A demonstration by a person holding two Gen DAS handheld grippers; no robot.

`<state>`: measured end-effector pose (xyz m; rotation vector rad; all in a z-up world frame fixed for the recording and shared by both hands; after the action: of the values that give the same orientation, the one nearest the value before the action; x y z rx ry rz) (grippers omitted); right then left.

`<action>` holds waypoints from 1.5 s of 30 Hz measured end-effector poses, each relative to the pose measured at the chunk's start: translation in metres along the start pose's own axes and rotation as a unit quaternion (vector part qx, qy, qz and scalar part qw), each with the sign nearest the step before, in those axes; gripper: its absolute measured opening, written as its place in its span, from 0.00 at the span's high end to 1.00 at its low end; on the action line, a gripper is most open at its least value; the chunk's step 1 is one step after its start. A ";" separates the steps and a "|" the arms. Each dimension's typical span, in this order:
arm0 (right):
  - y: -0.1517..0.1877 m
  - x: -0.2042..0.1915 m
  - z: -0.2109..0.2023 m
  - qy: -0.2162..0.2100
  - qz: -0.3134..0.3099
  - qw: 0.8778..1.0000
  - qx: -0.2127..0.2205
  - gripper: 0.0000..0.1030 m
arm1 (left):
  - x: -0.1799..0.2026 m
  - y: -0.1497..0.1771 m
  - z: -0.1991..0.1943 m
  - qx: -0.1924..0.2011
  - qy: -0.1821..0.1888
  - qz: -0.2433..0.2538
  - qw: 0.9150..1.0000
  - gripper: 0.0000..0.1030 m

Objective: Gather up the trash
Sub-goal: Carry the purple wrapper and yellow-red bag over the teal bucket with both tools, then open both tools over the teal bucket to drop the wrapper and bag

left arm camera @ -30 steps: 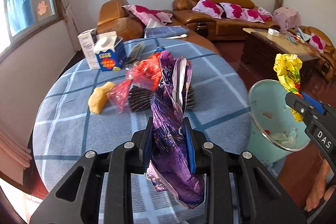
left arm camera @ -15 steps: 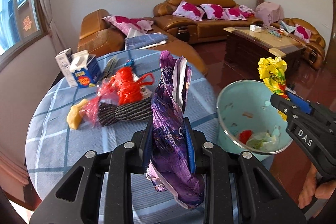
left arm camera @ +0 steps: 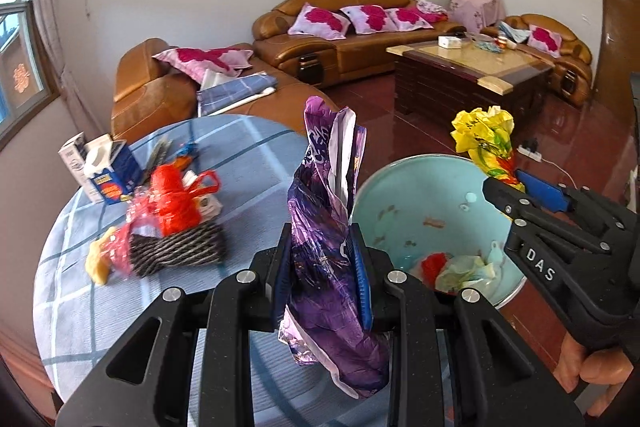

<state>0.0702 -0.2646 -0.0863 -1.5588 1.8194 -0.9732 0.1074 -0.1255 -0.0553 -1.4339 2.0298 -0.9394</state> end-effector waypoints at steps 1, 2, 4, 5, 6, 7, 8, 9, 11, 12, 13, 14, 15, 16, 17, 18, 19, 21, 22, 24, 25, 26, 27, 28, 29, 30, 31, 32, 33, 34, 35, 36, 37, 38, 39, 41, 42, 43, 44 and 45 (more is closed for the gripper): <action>0.000 0.003 0.002 0.003 0.000 1.000 -0.002 0.70 | 0.004 0.000 0.003 -0.003 0.004 0.003 1.000 0.74; 0.001 0.006 0.003 0.007 0.002 1.000 -0.004 0.70 | 0.007 0.000 0.004 -0.004 0.006 0.006 1.000 0.74; 0.002 0.013 0.006 0.014 0.008 1.000 -0.009 0.70 | 0.013 0.000 0.009 -0.007 0.009 0.013 1.000 0.74; 0.003 0.017 0.008 0.018 0.010 1.000 -0.012 0.70 | 0.015 0.000 0.011 -0.009 0.011 0.015 1.000 0.74; 0.004 0.019 0.010 0.021 0.011 1.000 -0.014 0.70 | 0.019 0.000 0.013 -0.010 0.015 0.018 1.000 0.74; 0.005 0.022 0.012 0.026 0.011 0.999 -0.018 0.70 | 0.022 0.000 0.016 -0.012 0.018 0.021 1.000 0.74; 0.007 0.024 0.013 0.030 0.012 0.999 -0.021 0.70 | 0.025 -0.001 0.017 -0.012 0.020 0.023 0.999 0.74; 0.008 0.026 0.015 0.033 0.013 0.999 -0.023 0.70 | 0.028 -0.001 0.018 -0.013 0.023 0.026 0.999 0.74; 0.012 0.031 0.021 0.037 0.018 0.999 -0.032 0.70 | 0.036 0.000 0.022 -0.015 0.027 0.033 0.999 0.74; 0.014 0.033 0.023 0.038 0.019 0.998 -0.036 0.70 | 0.039 0.000 0.025 -0.018 0.028 0.035 0.999 0.74; 0.015 0.035 0.025 0.041 0.019 0.998 -0.040 0.70 | 0.042 0.001 0.027 -0.021 0.030 0.036 0.999 0.74; 0.016 0.037 0.027 0.044 0.019 0.998 -0.043 0.70 | 0.045 0.002 0.031 -0.026 0.033 0.037 0.998 0.74; 0.016 0.038 0.028 0.045 0.019 0.998 -0.045 0.70 | 0.048 0.003 0.034 -0.029 0.034 0.039 0.998 0.74; 0.017 0.040 0.030 0.047 0.020 0.998 -0.048 0.70 | 0.050 0.004 0.037 -0.032 0.035 0.041 0.998 0.74; 0.018 0.041 0.031 0.047 0.022 0.997 -0.052 0.70 | 0.052 0.005 0.040 -0.037 0.036 0.043 0.998 0.74; 0.019 0.042 0.034 0.046 0.024 0.997 -0.056 0.70 | 0.055 0.007 0.043 -0.042 0.039 0.045 0.997 0.74; 0.020 0.044 0.036 0.047 0.025 0.997 -0.060 0.70 | 0.056 0.008 0.046 -0.046 0.042 0.047 0.997 0.74; 0.022 0.046 0.040 0.049 0.027 0.996 -0.067 0.70 | 0.059 0.009 0.050 -0.050 0.044 0.049 0.997 0.74; 0.022 0.046 0.042 0.048 0.027 0.996 -0.070 0.70 | 0.059 0.009 0.052 -0.052 0.044 0.050 0.996 0.74; 0.024 0.047 0.045 0.048 0.028 0.996 -0.076 0.70 | 0.061 0.010 0.057 -0.058 0.046 0.049 0.996 0.74; 0.025 0.047 0.047 0.048 0.027 0.995 -0.079 0.70 | 0.061 0.011 0.061 -0.063 0.047 0.047 0.996 0.74; 0.026 0.047 0.049 0.047 0.026 0.995 -0.081 0.70 | 0.062 0.012 0.063 -0.065 0.048 0.047 0.996 0.74; 0.026 0.046 0.051 0.046 0.026 0.995 -0.084 0.69 | 0.063 0.013 0.065 -0.068 0.048 0.047 0.995 0.74; 0.027 0.046 0.053 0.044 0.026 0.995 -0.087 0.69 | 0.064 0.013 0.068 -0.069 0.048 0.048 0.995 0.74; 0.027 0.045 0.054 0.043 0.025 0.995 -0.088 0.69 | 0.065 0.014 0.069 -0.071 0.049 0.049 0.995 0.74; 0.028 0.046 0.055 0.044 0.026 0.995 -0.090 0.69 | 0.065 0.015 0.071 -0.072 0.050 0.050 0.995 0.73; 0.029 0.046 0.056 0.043 0.027 0.995 -0.090 0.69 | 0.064 0.015 0.072 -0.072 0.051 0.051 0.995 0.71; 0.029 0.047 0.057 0.041 0.028 0.995 -0.091 0.68 | 0.064 0.016 0.073 -0.073 0.050 0.051 0.995 0.69; 0.030 0.048 0.057 0.039 0.029 0.995 -0.091 0.66 | 0.064 0.016 0.073 -0.073 0.049 0.051 0.995 0.67; 0.030 0.048 0.057 0.037 0.032 0.995 -0.091 0.64 | 0.063 0.016 0.074 -0.072 0.047 0.049 0.995 0.62; 0.030 0.049 0.057 0.036 0.034 0.995 -0.091 0.63 | 0.062 0.016 0.073 -0.071 0.047 0.048 0.995 0.59; 0.030 0.050 0.057 0.036 0.036 0.995 -0.089 0.61 | 0.061 0.015 0.072 -0.070 0.046 0.047 0.995 0.55; 0.029 0.050 0.056 0.037 0.036 0.995 -0.088 0.61 | 0.060 0.015 0.071 -0.067 0.044 0.046 0.996 0.51; 0.029 0.050 0.055 0.037 0.036 0.995 -0.087 0.58 | 0.059 0.015 0.069 -0.064 0.042 0.045 0.996 0.49; 0.028 0.050 0.053 0.036 0.037 0.995 -0.084 0.54 | 0.058 0.015 0.068 -0.061 0.039 0.044 0.996 0.45; 0.026 0.050 0.050 0.037 0.040 0.995 -0.078 0.51 | 0.054 0.013 0.064 -0.056 0.034 0.037 0.997 0.39; 0.026 0.051 0.049 0.039 0.041 0.996 -0.075 0.51 | 0.053 0.012 0.063 -0.054 0.032 0.034 0.997 0.38; 0.024 0.052 0.046 0.043 0.044 0.996 -0.070 0.51 | 0.052 0.011 0.063 -0.054 0.030 0.032 0.998 0.37; 0.024 0.053 0.045 0.045 0.048 0.996 -0.066 0.50 | 0.050 0.010 0.062 -0.053 0.025 0.029 0.998 0.36; 0.023 0.055 0.043 0.048 0.054 0.996 -0.061 0.47 | 0.048 0.010 0.061 -0.052 0.017 0.027 0.998 0.34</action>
<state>0.0807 -0.3248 -0.1270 -1.4899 2.0405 -0.9165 0.1292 -0.1841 -0.1023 -1.4168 2.1599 -0.8517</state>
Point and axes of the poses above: each gripper's, at about its wrist camera, not at the fingertips, and z roughly the way its jaws point, x to its right, y to its underside, the point moved 3 cm from there along z, roughly the way its jaws point, and after that the axes turned 10 degrees about -z, right-handed, at the moved point
